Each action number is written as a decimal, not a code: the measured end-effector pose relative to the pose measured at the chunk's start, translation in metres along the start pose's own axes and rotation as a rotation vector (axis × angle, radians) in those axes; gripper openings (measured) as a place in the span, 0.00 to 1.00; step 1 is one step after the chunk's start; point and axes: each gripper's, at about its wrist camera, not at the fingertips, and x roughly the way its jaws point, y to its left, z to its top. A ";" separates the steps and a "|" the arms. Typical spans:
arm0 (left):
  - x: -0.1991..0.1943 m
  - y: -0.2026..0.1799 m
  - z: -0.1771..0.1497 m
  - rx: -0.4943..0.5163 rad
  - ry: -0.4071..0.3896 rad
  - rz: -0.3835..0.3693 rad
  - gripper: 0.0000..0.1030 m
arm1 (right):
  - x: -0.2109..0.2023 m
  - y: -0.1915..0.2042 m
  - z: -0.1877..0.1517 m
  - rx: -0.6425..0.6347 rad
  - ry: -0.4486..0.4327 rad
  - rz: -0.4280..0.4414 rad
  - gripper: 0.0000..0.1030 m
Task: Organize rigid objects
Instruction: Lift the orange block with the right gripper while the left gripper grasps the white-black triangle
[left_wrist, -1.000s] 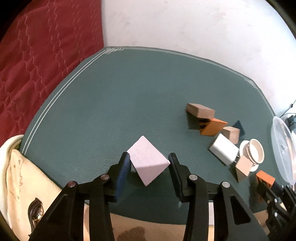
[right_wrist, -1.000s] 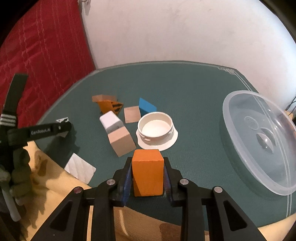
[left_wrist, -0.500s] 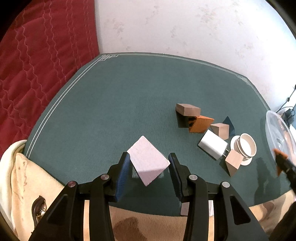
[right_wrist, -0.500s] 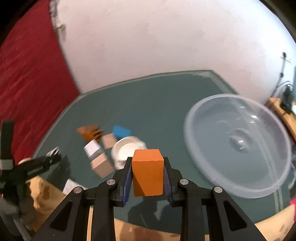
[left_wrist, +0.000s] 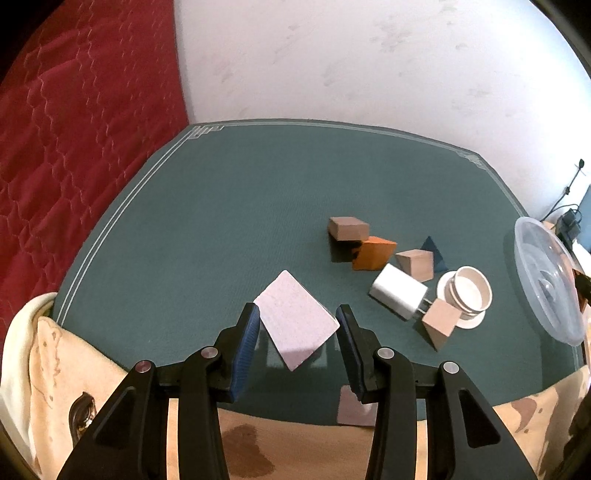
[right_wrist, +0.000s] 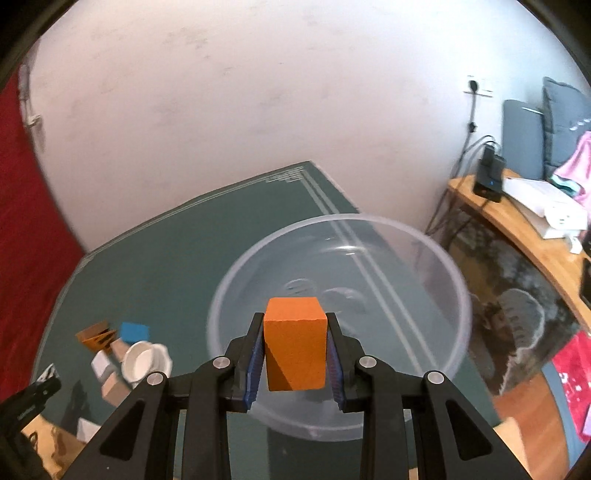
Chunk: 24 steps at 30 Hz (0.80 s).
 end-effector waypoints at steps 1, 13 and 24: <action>-0.002 -0.001 0.001 0.004 -0.004 -0.002 0.42 | 0.000 -0.004 0.000 0.007 -0.004 -0.019 0.31; -0.026 -0.027 0.011 0.062 -0.070 -0.043 0.43 | 0.000 -0.035 -0.003 0.059 -0.086 -0.176 0.53; -0.038 -0.094 0.030 0.183 -0.067 -0.203 0.42 | -0.004 -0.054 0.003 0.125 -0.101 -0.176 0.54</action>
